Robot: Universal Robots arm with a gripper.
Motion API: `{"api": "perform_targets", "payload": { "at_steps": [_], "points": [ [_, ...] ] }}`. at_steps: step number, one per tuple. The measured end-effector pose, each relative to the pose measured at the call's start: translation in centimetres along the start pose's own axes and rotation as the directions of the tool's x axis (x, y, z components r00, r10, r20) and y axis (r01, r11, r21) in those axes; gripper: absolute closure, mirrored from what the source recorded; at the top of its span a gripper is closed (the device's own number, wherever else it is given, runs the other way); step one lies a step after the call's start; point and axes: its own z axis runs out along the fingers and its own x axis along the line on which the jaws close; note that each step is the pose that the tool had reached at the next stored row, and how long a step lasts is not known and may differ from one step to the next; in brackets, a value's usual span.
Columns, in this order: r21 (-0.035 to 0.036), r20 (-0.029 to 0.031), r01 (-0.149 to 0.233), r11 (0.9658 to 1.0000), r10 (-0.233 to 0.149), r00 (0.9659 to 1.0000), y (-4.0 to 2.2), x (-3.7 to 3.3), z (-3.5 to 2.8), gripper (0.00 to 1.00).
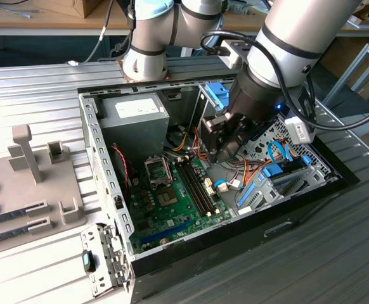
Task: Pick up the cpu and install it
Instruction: 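Place the cpu into insertion slot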
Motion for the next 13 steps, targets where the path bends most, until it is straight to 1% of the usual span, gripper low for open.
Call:
{"api": "perform_targets", "payload": {
  "at_steps": [13],
  "points": [
    [-0.0001, 0.0, 0.0, 1.0, 0.0, 1.0, -0.02, -0.02, 0.32, 0.53]
  ]
}}
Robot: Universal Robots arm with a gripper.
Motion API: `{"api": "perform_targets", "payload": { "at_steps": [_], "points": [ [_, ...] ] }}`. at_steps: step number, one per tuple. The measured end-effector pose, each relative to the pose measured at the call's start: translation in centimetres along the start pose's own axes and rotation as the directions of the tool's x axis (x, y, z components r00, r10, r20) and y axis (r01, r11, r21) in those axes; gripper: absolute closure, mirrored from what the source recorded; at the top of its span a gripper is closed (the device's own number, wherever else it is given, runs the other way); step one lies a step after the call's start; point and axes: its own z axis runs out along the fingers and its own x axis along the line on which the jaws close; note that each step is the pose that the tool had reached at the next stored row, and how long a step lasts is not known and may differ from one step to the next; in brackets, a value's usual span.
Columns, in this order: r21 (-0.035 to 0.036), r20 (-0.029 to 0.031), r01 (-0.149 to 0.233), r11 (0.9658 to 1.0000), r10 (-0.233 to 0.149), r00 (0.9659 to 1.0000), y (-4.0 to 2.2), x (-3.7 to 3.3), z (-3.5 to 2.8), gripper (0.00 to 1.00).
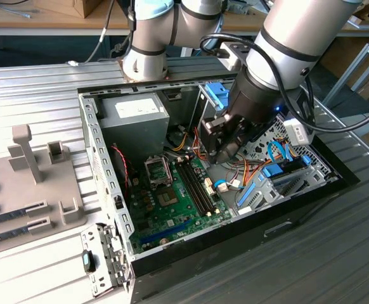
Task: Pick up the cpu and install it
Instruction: 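Place the cpu into insertion slot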
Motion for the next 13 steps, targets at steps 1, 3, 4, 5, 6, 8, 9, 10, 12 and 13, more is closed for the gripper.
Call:
{"api": "perform_targets", "payload": {
  "at_steps": [1, 3, 4, 5, 6, 8, 9, 10, 12, 13],
  "points": [
    [0.0001, 0.0, 0.0, 1.0, 0.0, 1.0, 0.0, 0.0, 0.03, 0.53],
    [0.0, 0.0, 0.0, 1.0, 0.0, 1.0, 0.0, -0.01, 0.08, 0.53],
    [0.0001, 0.0, 0.0, 1.0, 0.0, 1.0, -0.01, -0.01, 0.1, 0.53],
    [0.0001, 0.0, 0.0, 1.0, 0.0, 1.0, -0.01, -0.01, 0.12, 0.53],
    [0.0001, 0.0, 0.0, 1.0, 0.0, 1.0, -0.01, -0.01, 0.13, 0.53],
    [0.0001, 0.0, 0.0, 1.0, 0.0, 1.0, -0.01, -0.01, 0.19, 0.53],
    [0.0001, 0.0, 0.0, 1.0, 0.0, 1.0, -0.01, -0.01, 0.22, 0.53],
    [0.0001, 0.0, 0.0, 1.0, 0.0, 1.0, -0.01, -0.01, 0.24, 0.53],
    [0.0001, 0.0, 0.0, 1.0, 0.0, 1.0, -0.01, -0.01, 0.29, 0.53],
    [0.0001, 0.0, 0.0, 1.0, 0.0, 1.0, -0.01, -0.02, 0.31, 0.53]
  ]
}}
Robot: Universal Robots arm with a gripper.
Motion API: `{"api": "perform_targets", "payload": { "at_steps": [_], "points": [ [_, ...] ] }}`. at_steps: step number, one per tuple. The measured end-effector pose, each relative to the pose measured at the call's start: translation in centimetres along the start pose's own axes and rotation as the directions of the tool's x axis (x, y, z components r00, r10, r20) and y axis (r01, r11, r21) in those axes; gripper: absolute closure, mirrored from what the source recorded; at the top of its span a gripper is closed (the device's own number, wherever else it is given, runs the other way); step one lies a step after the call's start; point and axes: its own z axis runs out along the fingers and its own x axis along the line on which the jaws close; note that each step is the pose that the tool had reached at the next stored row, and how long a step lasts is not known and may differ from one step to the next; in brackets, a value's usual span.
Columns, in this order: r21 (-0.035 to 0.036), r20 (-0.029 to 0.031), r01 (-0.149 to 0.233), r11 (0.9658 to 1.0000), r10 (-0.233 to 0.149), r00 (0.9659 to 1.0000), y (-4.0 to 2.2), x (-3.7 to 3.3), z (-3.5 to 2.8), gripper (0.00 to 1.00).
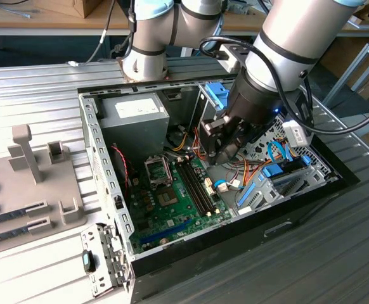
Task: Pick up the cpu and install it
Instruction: 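Place the cpu into insertion slot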
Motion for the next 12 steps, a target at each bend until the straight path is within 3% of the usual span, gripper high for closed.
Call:
{"api": "perform_targets", "payload": {
  "at_steps": [12],
  "points": [
    [0.0, 0.0, 0.0, 1.0, 0.0, 1.0, -0.01, -0.01, 0.28, 0.53]
  ]
}}
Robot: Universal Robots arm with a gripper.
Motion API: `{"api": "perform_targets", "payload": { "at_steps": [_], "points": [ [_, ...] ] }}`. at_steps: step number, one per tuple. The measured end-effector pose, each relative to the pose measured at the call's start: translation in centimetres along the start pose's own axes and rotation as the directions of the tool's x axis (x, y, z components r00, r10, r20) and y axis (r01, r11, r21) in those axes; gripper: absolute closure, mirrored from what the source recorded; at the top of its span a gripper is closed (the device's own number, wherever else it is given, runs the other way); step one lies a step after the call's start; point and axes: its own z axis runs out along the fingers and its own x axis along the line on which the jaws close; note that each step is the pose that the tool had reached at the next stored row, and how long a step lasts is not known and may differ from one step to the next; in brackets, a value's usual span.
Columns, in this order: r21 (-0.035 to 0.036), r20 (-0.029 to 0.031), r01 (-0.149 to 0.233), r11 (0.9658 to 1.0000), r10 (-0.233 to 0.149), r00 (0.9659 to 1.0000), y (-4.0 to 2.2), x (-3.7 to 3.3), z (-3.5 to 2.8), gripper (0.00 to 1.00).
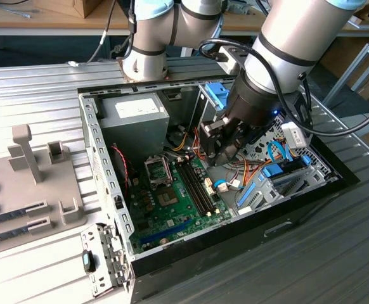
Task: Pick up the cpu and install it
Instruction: 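Place the cpu into insertion slot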
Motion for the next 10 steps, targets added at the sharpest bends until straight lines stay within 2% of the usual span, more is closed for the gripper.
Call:
{"api": "perform_targets", "payload": {
  "at_steps": [10],
  "points": [
    [0.0, 0.0, 0.0, 1.0, 0.0, 1.0, -0.01, -0.01, 0.2, 0.53]
  ]
}}
